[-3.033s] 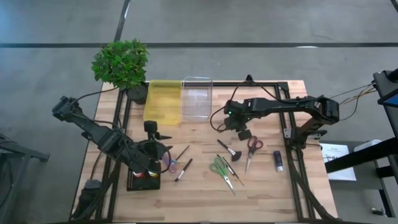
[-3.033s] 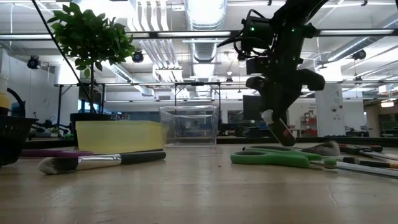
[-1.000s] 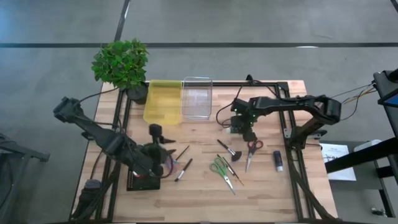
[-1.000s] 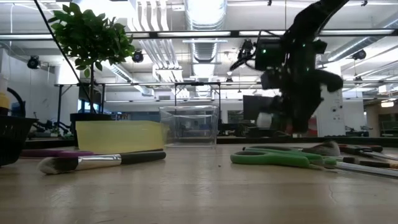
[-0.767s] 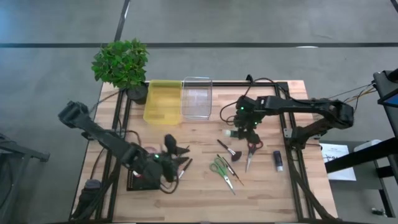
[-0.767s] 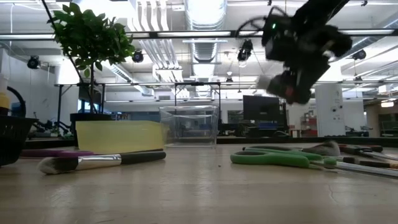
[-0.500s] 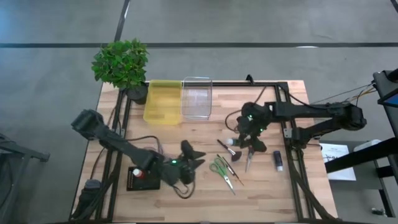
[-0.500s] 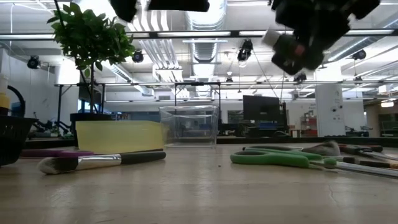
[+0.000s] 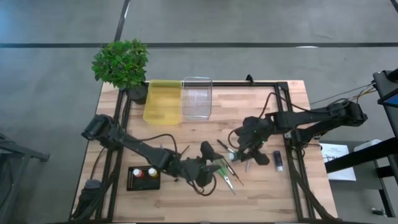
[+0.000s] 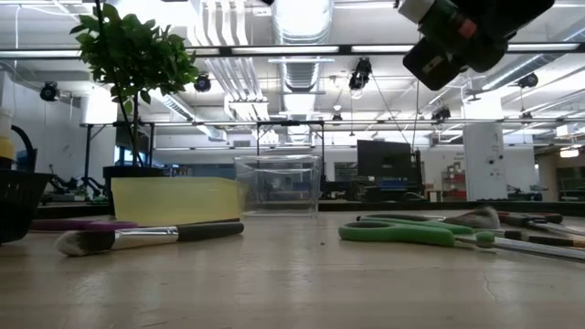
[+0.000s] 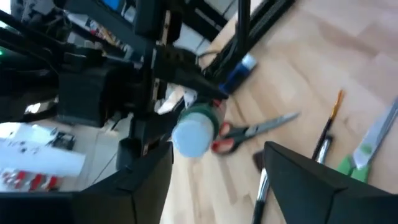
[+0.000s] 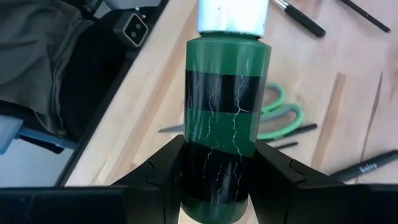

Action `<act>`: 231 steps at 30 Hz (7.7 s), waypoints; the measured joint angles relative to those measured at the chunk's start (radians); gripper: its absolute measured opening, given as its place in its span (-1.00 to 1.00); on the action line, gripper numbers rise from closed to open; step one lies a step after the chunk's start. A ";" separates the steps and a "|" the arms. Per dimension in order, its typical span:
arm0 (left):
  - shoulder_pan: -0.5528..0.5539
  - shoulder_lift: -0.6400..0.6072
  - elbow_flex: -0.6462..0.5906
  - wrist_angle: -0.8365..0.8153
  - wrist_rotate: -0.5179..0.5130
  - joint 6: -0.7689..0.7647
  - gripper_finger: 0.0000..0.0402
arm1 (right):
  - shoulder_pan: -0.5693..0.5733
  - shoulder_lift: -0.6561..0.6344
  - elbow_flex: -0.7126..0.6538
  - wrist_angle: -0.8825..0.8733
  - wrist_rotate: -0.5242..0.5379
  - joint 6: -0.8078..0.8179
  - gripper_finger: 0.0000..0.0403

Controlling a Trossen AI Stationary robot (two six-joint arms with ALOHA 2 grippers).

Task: Pick & Place Paint Supplies
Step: Put the green paint bottle into the black bin, then put the blue paint bottle into the black bin

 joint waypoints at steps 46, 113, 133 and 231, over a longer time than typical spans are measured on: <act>0.078 -0.001 -0.003 -0.016 0.183 -0.071 -0.20 | 0.026 0.155 0.135 -0.008 -0.011 -0.077 -0.31; -0.387 -0.503 -0.001 -1.142 0.176 -1.436 -0.43 | 0.028 0.090 0.219 -0.038 0.077 0.011 0.72; -0.585 -0.364 -0.008 -1.307 0.374 -1.991 -0.43 | 0.028 0.091 0.219 -0.027 0.079 0.036 0.72; -0.606 -0.572 -0.362 -1.143 0.417 -2.140 -0.24 | 0.028 0.092 0.217 -0.029 0.081 0.029 0.72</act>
